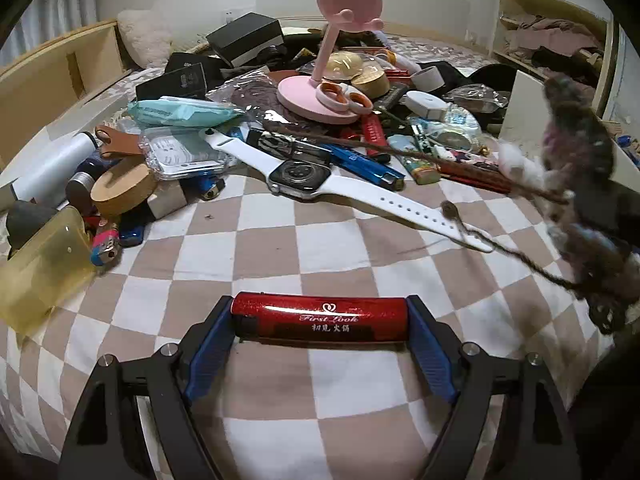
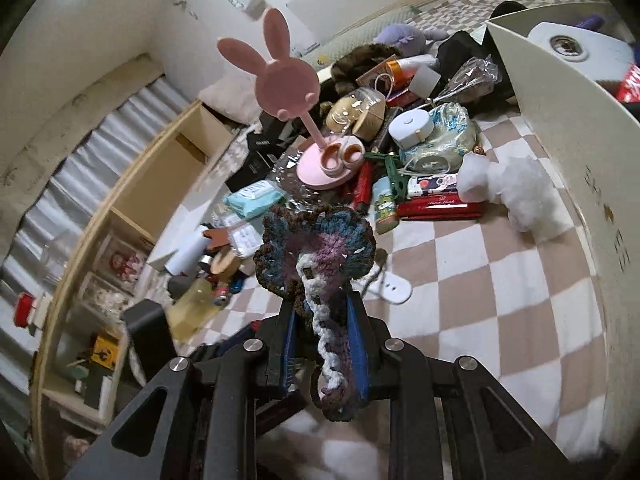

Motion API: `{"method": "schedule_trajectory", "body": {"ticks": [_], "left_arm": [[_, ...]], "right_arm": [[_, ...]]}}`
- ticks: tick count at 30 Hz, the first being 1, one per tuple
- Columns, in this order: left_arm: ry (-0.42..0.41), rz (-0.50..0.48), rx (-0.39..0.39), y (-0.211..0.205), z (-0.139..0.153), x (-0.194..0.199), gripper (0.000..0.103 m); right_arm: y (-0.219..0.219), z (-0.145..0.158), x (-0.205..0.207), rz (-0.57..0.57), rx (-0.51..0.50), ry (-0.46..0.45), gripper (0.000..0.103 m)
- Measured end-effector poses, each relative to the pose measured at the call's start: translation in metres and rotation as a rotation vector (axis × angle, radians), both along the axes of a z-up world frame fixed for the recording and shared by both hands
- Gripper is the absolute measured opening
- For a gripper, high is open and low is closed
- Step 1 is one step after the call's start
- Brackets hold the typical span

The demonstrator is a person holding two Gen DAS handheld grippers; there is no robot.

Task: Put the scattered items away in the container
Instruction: 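Lift the red tube and doily and carry both toward the white SHOES box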

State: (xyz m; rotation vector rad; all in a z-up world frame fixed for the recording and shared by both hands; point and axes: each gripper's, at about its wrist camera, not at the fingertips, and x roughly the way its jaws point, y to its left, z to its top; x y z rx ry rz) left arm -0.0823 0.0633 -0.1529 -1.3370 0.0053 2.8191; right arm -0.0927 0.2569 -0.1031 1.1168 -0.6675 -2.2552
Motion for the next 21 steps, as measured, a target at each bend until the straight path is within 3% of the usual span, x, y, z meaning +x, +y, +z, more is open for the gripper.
{"method": "schedule_trajectory", "body": {"ticks": [11, 21], "left_arm": [[0.008, -0.011, 0.07, -0.005, 0.009, 0.001, 0.083], [0.081, -0.026, 0.103, -0.008, 0.034, 0.009, 0.083]], "right_arm": [[0.018, 0.025, 0.026, -0.063, -0.099, 0.023, 0.025], [0.035, 0.07, 0.034, -0.111, -0.116, 0.12, 0.025]]}}
